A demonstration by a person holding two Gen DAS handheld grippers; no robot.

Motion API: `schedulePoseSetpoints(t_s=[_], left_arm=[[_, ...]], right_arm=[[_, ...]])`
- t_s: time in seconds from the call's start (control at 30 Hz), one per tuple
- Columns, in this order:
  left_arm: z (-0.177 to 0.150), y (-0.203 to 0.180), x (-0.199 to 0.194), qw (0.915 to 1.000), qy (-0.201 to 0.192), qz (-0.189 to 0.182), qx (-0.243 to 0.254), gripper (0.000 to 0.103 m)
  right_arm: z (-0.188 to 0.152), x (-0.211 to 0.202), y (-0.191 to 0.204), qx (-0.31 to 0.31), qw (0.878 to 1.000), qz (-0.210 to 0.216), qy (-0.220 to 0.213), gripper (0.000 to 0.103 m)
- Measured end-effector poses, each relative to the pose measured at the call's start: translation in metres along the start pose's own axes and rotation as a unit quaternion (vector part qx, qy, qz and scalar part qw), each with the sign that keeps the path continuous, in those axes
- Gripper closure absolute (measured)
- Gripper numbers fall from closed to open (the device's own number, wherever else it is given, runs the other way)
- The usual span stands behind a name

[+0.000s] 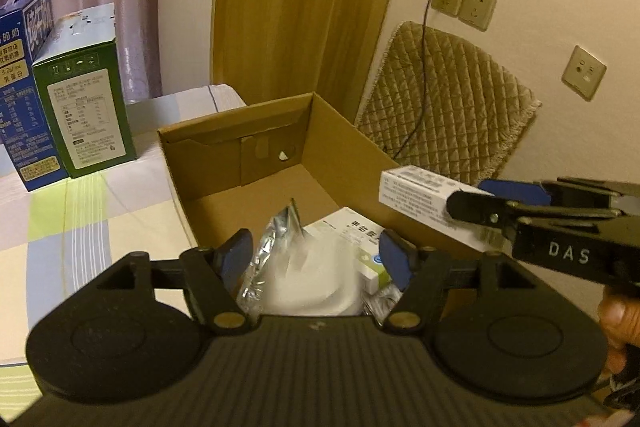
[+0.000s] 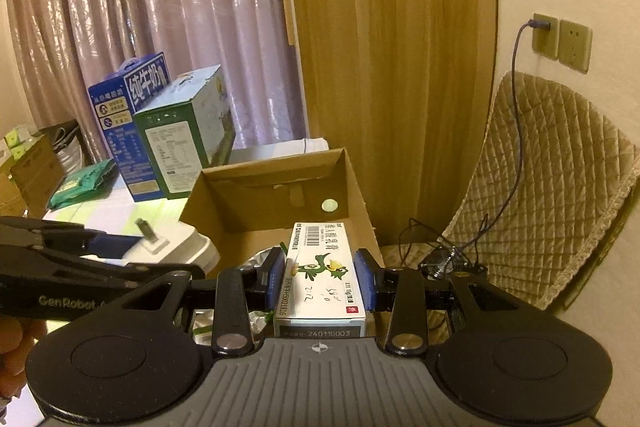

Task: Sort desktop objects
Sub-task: 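Carry the ointment box and plug adapter over the cardboard box and release both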

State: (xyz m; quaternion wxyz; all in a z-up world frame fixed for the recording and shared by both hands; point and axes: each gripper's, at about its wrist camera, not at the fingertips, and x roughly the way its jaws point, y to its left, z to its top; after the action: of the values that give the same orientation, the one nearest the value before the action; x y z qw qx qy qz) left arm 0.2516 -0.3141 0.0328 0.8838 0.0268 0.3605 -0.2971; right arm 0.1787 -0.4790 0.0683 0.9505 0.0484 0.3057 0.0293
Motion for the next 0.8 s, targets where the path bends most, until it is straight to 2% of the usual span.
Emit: schedulePoseSetpoints(t_s=[0.3,0.63,0.7,0.73,0.8], left_arm=[[-0.007,0.012,-0.013,1.0,-0.003,0.007,-0.003,0.037],[-0.018,0.019,-0.034,0.9998,-0.01,0.016,-0.001,0.026],[-0.022,0.02,-0.039,0.9998,-0.012,0.019,-0.001,0.022],[-0.024,0.021,-0.041,0.9997,-0.012,0.022,-0.002,0.02],[-0.03,0.023,-0.045,0.9995,-0.013,0.028,-0.006,0.016]], right_arm=[[-0.003,0.012,0.0,0.009,1.0,0.007,0.009,0.068],[0.008,0.014,0.01,0.024,0.999,0.033,-0.011,0.067],[0.009,0.015,0.008,0.035,0.998,0.043,-0.011,0.048],[0.008,0.013,0.007,0.038,0.998,0.048,-0.016,0.035],[0.004,0.008,0.006,0.038,0.998,0.047,-0.022,0.03]])
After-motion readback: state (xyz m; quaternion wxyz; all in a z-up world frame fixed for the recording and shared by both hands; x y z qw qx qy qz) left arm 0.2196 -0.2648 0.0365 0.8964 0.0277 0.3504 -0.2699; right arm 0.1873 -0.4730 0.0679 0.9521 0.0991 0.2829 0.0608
